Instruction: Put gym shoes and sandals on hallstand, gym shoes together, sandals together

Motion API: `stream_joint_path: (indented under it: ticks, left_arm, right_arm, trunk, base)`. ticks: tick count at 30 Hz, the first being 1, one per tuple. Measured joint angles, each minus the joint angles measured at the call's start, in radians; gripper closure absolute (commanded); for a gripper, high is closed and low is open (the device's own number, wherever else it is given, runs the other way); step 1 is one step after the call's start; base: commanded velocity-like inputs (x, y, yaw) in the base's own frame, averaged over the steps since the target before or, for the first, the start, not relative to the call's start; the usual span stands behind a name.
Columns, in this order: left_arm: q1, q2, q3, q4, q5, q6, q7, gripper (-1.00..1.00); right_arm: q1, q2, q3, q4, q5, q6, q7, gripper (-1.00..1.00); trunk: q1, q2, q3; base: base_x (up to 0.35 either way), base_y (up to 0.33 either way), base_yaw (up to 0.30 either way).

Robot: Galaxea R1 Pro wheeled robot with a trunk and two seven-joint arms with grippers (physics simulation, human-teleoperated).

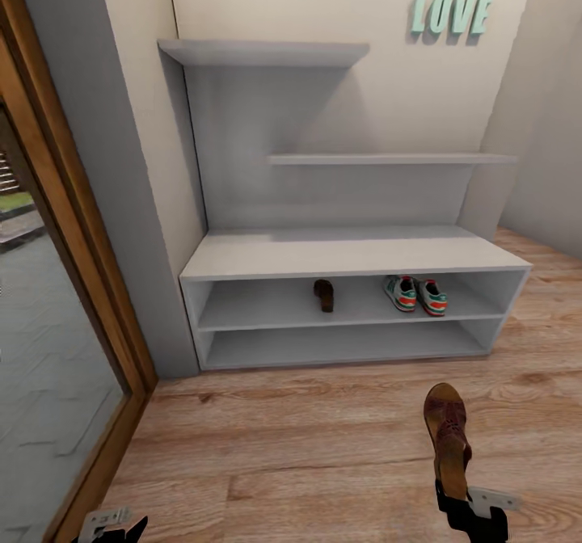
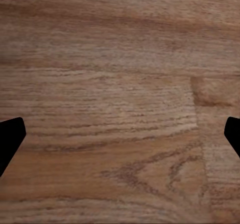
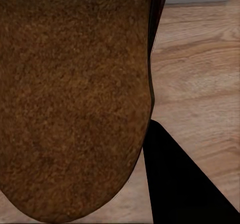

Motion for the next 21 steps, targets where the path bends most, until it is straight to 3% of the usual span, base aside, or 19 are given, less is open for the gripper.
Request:
stream_joint_path:
  ticks: [7,14,21]
  left_arm:
    - [0.001,-0.005,-0.008,0.0,-0.007,0.0,-0.001,-1.0]
    - [0.001,-0.006,-0.01,-0.001,-0.008,-0.001,-0.001,-1.0]
    - [0.001,-0.014,-0.036,0.0,-0.009,-0.06,-0.022,-1.0]
  right_arm:
    - [0.0,0.0,-0.002,-0.003,-0.003,0.0,-0.002,1.0]
    - [0.0,0.001,-0.002,-0.002,-0.002,0.0,-0.002,1.0]
    - [0.0,0.0,-0.002,-0.003,-0.002,0.0,-0.002,1.0]
  trunk:
    - [0.0,0.0,0.0]
    - [0.0,0.0,0.0]
    - [0.0,0.0,0.0]
  base:
    - [0.09,0.028,0.044]
    - [0.164,0.118,0.23]
    - [0.042,0.039,0.161]
